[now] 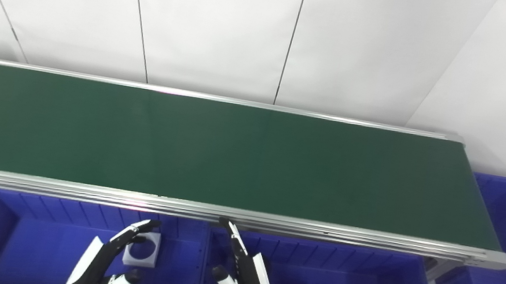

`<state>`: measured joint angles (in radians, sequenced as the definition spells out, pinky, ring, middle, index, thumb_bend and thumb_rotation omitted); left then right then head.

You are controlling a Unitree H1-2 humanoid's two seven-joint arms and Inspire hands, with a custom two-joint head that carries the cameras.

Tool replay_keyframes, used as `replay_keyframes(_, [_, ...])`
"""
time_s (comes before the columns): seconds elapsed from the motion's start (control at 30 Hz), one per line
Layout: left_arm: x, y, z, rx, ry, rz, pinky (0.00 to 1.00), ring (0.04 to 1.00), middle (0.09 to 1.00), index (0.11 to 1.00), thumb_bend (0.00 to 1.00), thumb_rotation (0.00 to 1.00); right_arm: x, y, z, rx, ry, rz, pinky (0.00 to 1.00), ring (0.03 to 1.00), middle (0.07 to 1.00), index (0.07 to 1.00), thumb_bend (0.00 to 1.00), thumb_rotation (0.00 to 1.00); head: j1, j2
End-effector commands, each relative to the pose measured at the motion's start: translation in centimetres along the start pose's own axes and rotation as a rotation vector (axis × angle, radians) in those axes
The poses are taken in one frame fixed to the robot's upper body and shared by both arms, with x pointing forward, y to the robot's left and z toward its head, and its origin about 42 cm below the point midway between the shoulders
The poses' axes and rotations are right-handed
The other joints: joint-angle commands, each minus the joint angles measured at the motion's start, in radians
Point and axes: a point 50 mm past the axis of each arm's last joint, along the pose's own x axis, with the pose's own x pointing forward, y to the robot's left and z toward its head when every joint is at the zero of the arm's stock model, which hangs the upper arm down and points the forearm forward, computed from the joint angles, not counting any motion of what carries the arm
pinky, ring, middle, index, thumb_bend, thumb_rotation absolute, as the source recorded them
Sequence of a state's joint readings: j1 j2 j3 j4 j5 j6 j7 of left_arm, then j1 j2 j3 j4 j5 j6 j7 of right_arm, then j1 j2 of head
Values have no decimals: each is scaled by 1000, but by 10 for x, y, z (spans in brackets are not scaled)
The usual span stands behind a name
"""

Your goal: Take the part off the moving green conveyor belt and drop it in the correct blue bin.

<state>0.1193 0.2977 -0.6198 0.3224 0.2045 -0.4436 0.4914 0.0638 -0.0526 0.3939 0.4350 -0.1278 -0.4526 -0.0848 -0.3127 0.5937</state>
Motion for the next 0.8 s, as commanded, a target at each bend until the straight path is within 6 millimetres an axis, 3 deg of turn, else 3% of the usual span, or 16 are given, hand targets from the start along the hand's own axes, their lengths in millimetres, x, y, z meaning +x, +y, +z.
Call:
replay_keyframes(0.0, [3,7,8,-13,-51,15,786,850,869,822,908,943,8,3,12,4,-60,-12,991,979,976,946,915,985,1,0])
replay_keyframes(0.2, [2,31,-1,19,-29,19,804,858,873,836,864,961,23,26,17,15,-69,-2,981,983,975,939,913,976,-193,4])
replay_keyframes(0.37, [3,45,-8,7,3,10,850,882,889,860,870,966,37,41,19,10,-68,4,992,990,977,945,897,972,-240,11])
replay_keyframes(0.63, [4,40,-1,7,-23,-4,815,867,876,846,886,966,33,30,18,16,-72,-5,1000,1000,986,948,926,963,-111,53])
replay_keyframes(0.77, [9,28,8,5,-61,5,766,835,853,819,892,940,23,13,20,24,-84,-15,994,998,984,951,948,973,78,120])
